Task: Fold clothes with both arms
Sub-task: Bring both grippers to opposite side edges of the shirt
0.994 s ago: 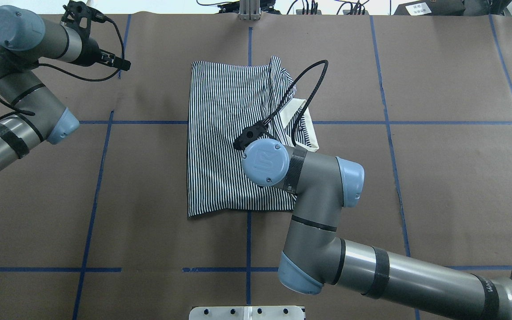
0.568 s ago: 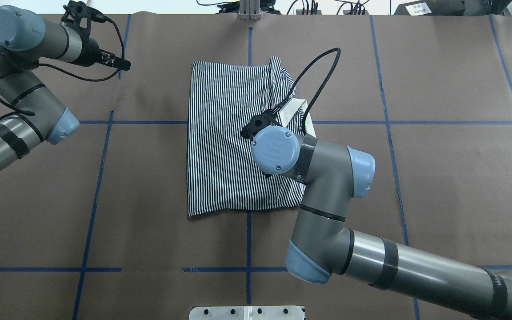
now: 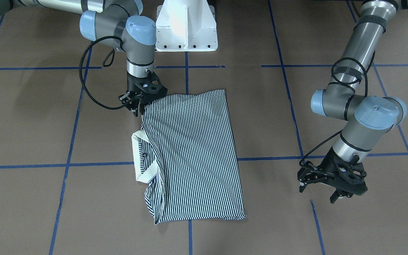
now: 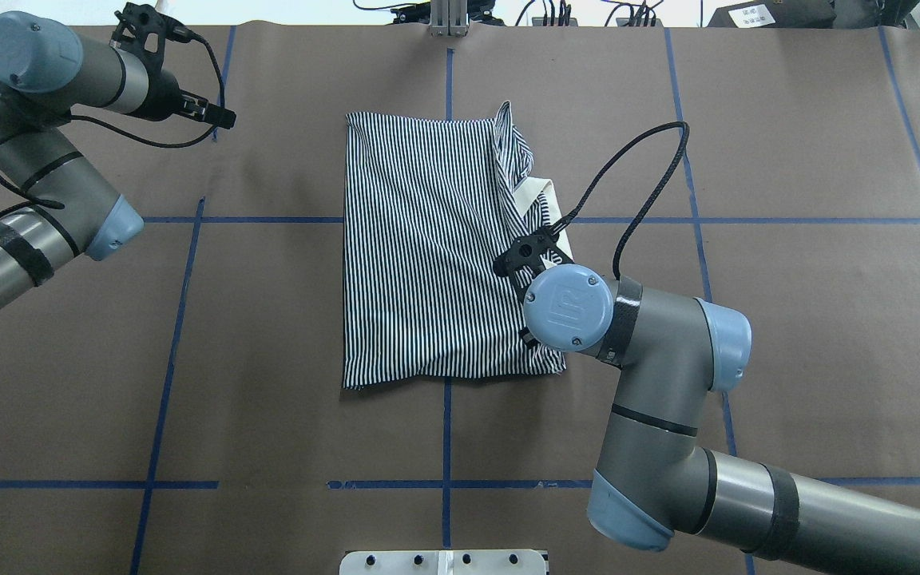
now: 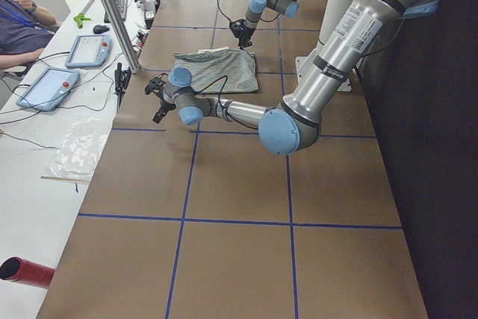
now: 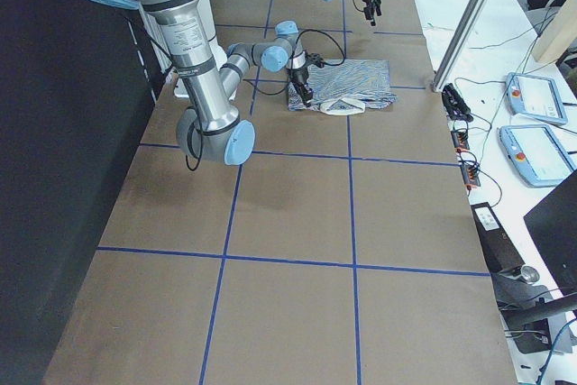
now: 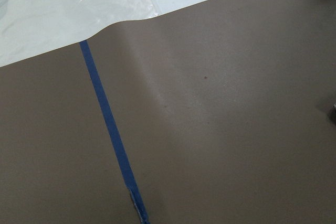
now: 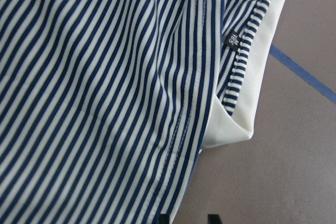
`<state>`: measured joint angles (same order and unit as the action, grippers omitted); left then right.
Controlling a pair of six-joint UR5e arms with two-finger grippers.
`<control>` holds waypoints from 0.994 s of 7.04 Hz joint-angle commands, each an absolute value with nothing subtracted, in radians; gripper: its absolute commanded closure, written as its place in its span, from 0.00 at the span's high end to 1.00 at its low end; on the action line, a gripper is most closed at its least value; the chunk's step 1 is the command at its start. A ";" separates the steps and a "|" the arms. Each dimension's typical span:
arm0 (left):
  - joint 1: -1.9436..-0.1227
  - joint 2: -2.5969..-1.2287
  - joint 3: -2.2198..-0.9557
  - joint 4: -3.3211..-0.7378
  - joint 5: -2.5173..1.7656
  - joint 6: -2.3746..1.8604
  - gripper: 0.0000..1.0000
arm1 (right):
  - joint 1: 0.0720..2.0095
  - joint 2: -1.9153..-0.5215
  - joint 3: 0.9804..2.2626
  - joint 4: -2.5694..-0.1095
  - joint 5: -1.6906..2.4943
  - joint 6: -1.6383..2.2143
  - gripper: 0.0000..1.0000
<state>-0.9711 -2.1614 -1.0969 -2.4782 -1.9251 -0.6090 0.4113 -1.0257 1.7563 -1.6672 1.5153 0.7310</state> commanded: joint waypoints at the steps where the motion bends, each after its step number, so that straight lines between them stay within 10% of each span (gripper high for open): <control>1: -0.971 -2.161 -1.097 -2.476 -1.925 -0.609 1.00 | 0.448 -1.019 1.779 -1.579 1.535 0.796 1.00; 7: -0.838 -2.027 -1.476 -2.467 -2.057 -1.042 1.00 | 0.520 -1.185 1.910 -1.185 1.646 1.442 1.00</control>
<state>-0.9070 -2.0747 -1.3524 -2.4668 -2.0574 -0.9012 0.5171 -1.1473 1.8788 -1.2579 1.6470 1.2710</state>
